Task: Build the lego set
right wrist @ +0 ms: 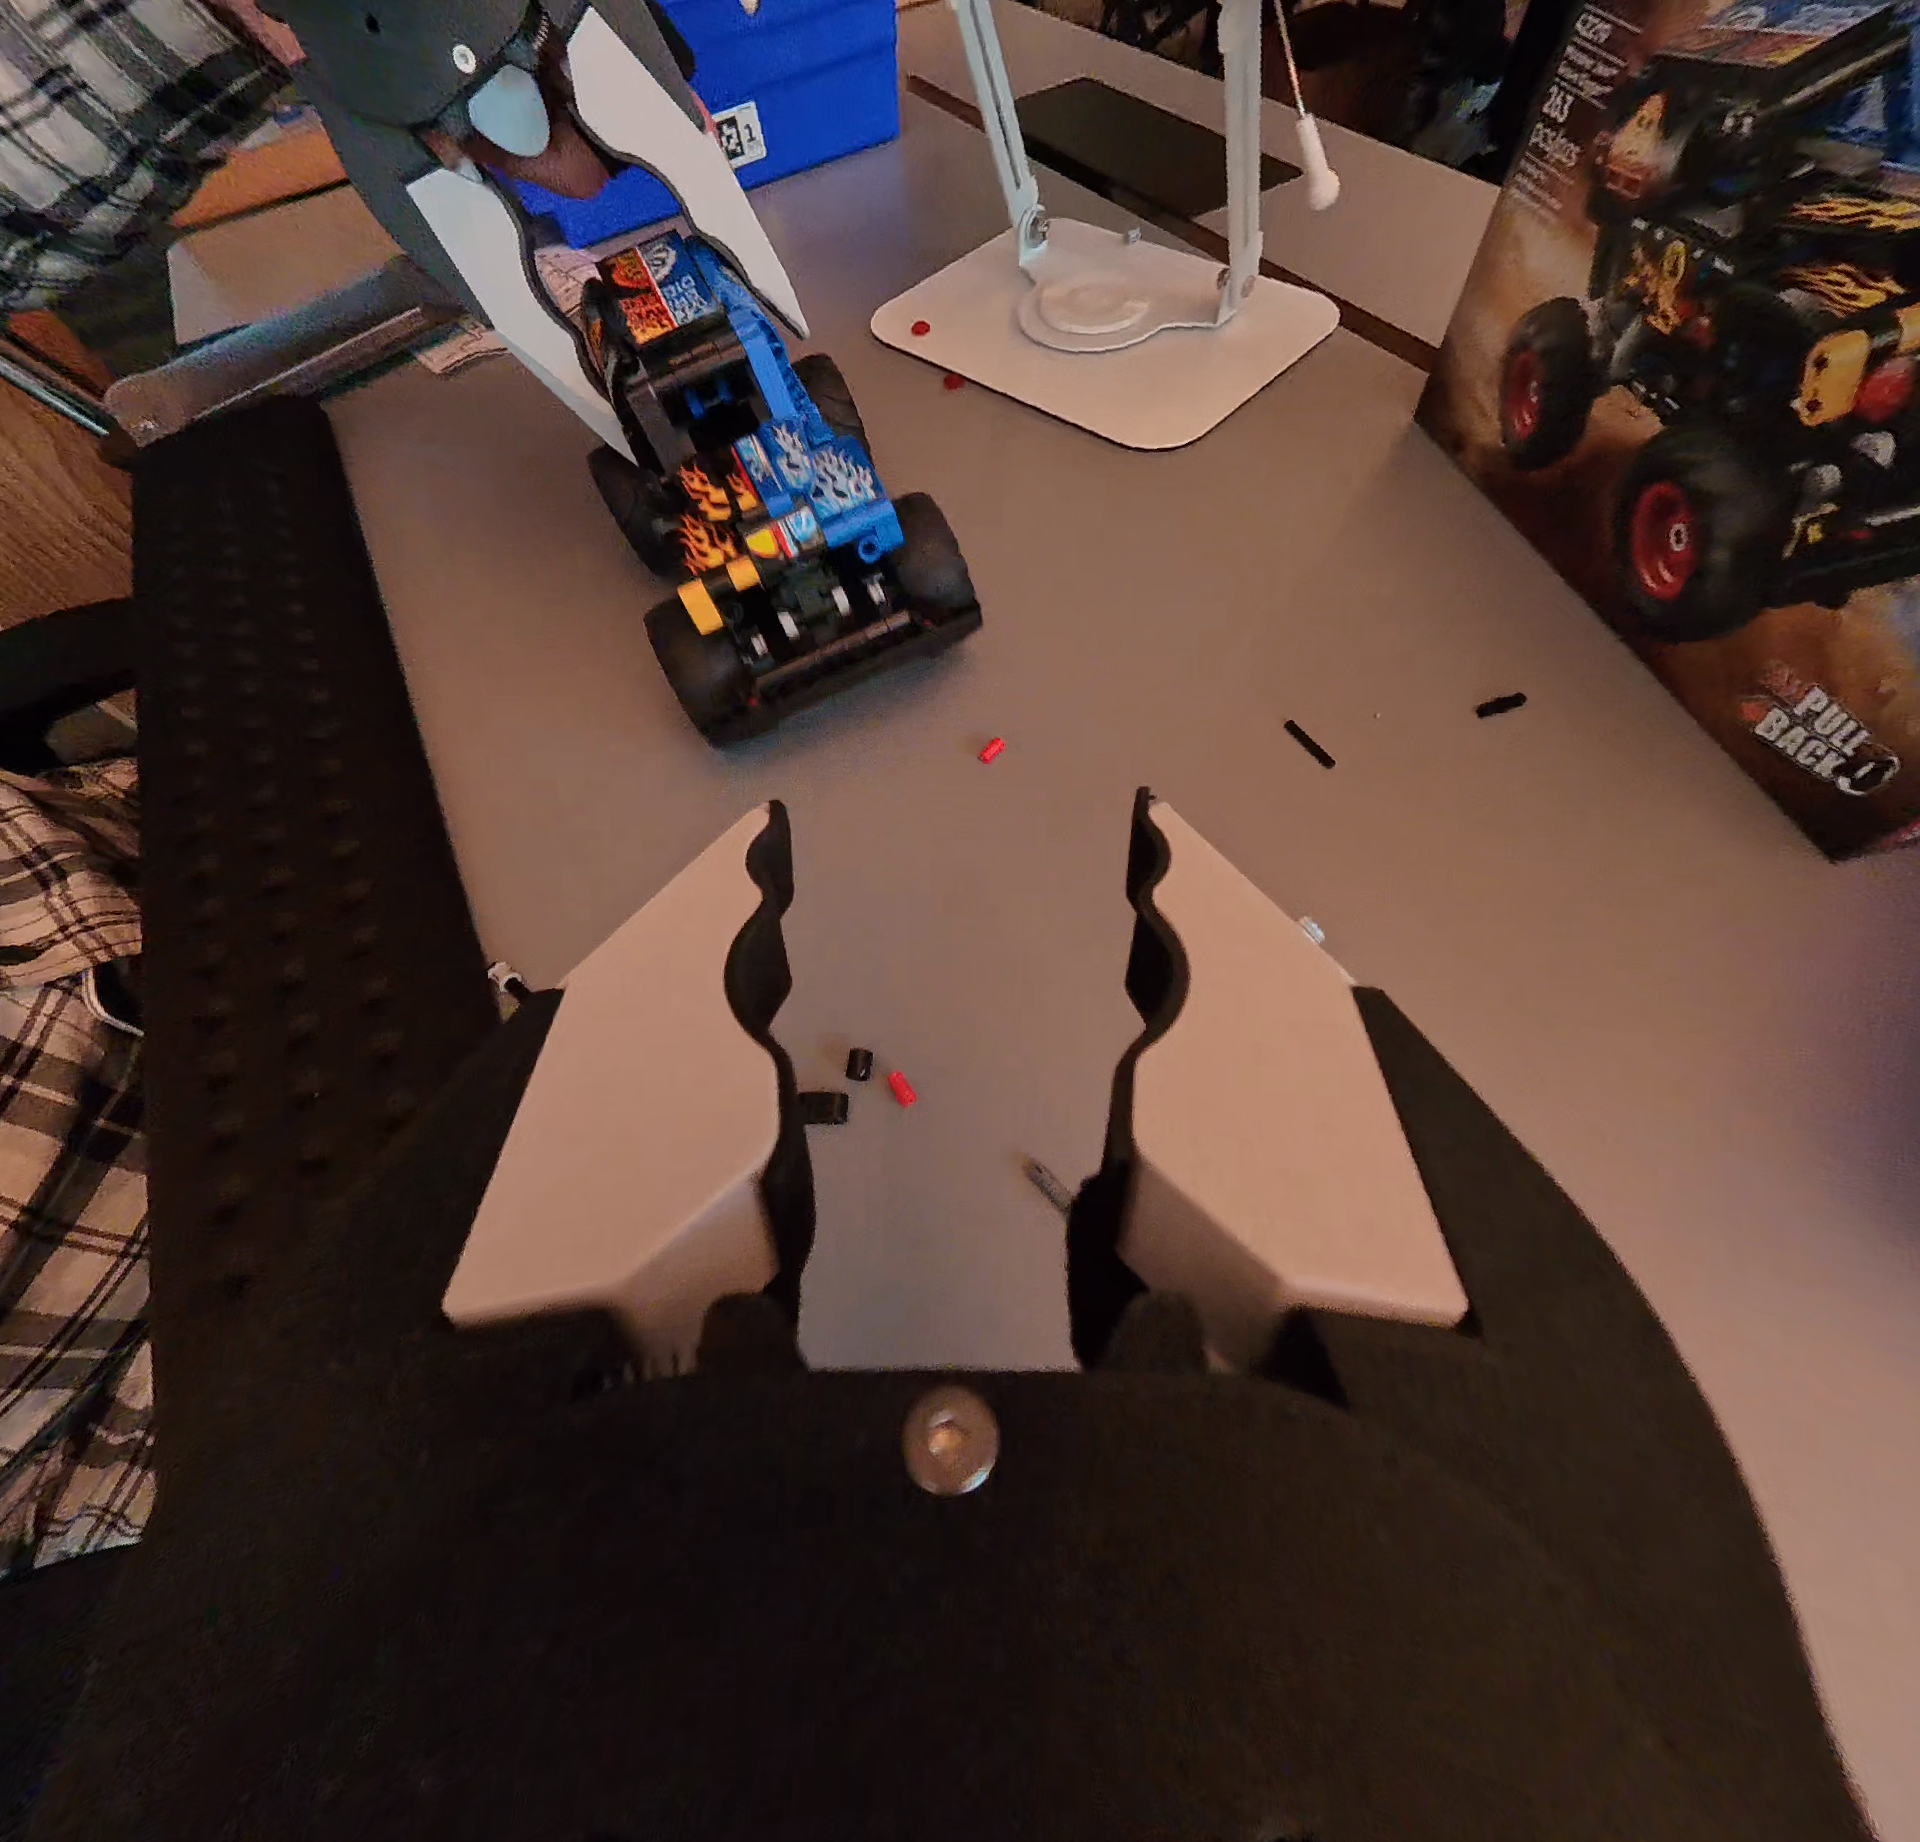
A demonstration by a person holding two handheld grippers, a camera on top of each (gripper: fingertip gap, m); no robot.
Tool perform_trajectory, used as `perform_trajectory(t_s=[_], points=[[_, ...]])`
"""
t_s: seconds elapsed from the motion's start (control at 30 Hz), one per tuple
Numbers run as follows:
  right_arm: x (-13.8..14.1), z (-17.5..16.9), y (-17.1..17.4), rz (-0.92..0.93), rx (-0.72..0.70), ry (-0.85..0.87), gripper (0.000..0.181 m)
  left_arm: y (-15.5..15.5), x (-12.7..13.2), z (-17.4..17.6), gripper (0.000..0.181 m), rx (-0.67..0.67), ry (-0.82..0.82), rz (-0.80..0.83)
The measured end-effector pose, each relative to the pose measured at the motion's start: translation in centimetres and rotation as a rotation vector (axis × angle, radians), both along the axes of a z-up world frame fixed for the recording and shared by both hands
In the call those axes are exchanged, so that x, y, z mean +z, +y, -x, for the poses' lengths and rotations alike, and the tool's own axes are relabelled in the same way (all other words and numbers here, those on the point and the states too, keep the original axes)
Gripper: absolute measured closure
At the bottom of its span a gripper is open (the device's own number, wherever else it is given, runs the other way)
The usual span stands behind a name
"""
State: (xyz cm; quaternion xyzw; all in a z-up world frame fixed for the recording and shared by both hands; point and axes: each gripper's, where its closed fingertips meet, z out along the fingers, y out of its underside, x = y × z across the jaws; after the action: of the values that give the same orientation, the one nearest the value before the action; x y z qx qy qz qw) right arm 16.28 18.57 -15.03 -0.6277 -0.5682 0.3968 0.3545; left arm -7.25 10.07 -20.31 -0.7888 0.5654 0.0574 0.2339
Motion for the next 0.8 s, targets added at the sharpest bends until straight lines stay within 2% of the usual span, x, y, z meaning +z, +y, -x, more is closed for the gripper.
perform_trajectory(t_s=[0.17, 0.47, 0.8], points=[[-1.0, -0.6, 0.1, 0.014, -0.007, 0.006, 0.118, -0.7, 0.7, 2.6, 0.105, -0.035, -0.006, -0.015], [-2.2, 0.0, 0.1, 0.041, 0.007, 0.027, 0.119, -2.3, 2.4, 4.6, 0.105, -0.042, -0.015, -0.033], [-2.5, 0.1, 0.1, 0.05, 0.025, 0.05, 0.119, -4.6, 2.6, 3.5, 0.106, -0.099, -0.134, 0.043]])
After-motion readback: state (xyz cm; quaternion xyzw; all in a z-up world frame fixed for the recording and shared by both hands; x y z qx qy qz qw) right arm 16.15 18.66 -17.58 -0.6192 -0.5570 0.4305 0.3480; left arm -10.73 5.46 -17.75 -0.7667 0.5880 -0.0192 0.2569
